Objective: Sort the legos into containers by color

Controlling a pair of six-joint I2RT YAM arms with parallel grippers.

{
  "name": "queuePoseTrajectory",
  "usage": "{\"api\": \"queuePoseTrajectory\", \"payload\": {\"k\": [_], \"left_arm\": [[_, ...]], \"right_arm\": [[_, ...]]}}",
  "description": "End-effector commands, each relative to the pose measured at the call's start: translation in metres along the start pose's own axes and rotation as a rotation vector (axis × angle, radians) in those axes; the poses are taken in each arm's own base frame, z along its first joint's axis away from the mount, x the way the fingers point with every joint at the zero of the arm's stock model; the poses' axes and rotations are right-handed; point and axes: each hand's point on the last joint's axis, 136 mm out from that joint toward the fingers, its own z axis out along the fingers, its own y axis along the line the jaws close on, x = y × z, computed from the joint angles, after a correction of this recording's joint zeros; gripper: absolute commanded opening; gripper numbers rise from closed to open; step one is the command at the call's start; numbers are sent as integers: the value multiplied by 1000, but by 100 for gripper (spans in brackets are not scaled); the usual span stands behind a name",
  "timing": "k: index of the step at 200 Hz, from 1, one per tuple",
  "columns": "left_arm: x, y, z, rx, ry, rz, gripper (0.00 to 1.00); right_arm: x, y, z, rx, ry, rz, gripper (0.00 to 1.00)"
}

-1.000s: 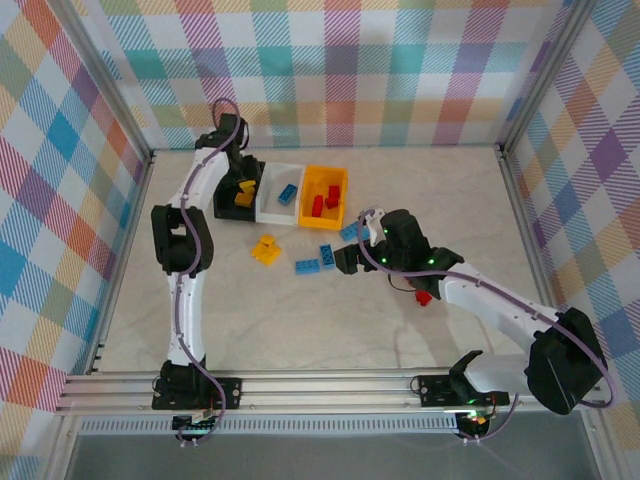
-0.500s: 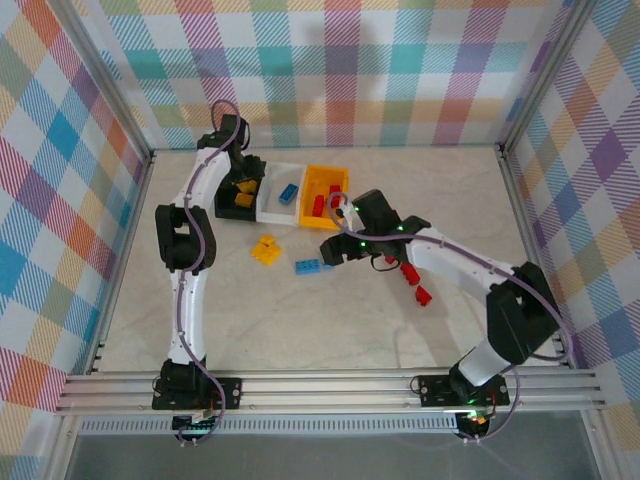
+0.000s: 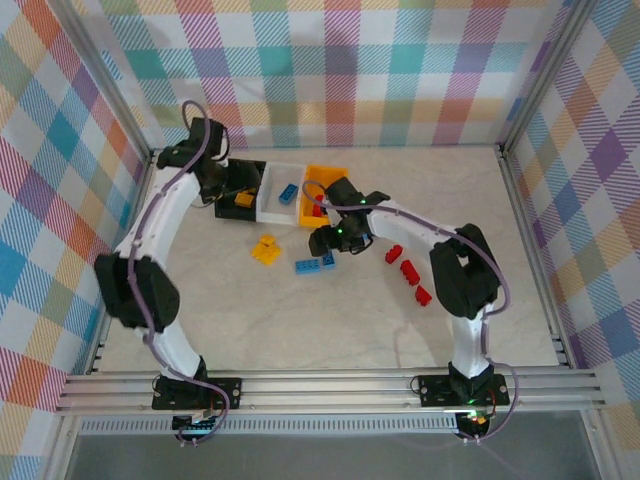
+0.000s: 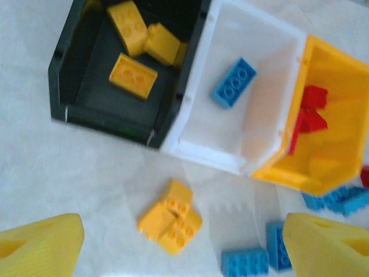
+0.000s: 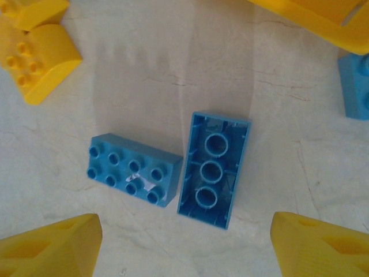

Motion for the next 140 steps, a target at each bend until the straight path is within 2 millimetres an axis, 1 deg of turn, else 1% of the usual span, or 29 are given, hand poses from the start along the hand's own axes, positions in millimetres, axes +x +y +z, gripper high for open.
{"api": "queuePoseTrajectory", "payload": {"k": [1, 5, 18, 36, 46, 66, 86, 105, 122, 140], "left_arm": [[37, 1, -11, 48, 69, -17, 98], [42, 3, -14, 50, 73, -17, 100], [56, 4, -24, 66, 78, -15, 100], [69, 8, -40, 84, 54, -11, 100], [77, 8, -45, 98, 43, -12, 100], [88, 11, -54, 117, 25, -16, 100], [101, 16, -53, 110, 43, -14, 100], [110, 19, -51, 111, 61, -15, 100], [115, 20, -51, 115, 65, -22, 100], [118, 22, -52, 111, 65, -21, 100]], "right_arm": [[-6, -3, 12, 41, 25, 32, 77], [-8, -4, 13, 50, 22, 34, 77], [-15, -7, 19, 67, 17, 38, 77], [-23, -8, 26, 82, 20, 45, 76], [-24, -10, 30, 97, 27, 53, 75], [-22, -16, 36, 128, 45, 67, 70], [-17, -20, 42, 152, 68, 68, 65], [-10, -24, 48, 172, 95, 61, 62], [-5, -26, 53, 191, 115, 49, 61], [-2, -27, 56, 206, 122, 40, 56]]}}
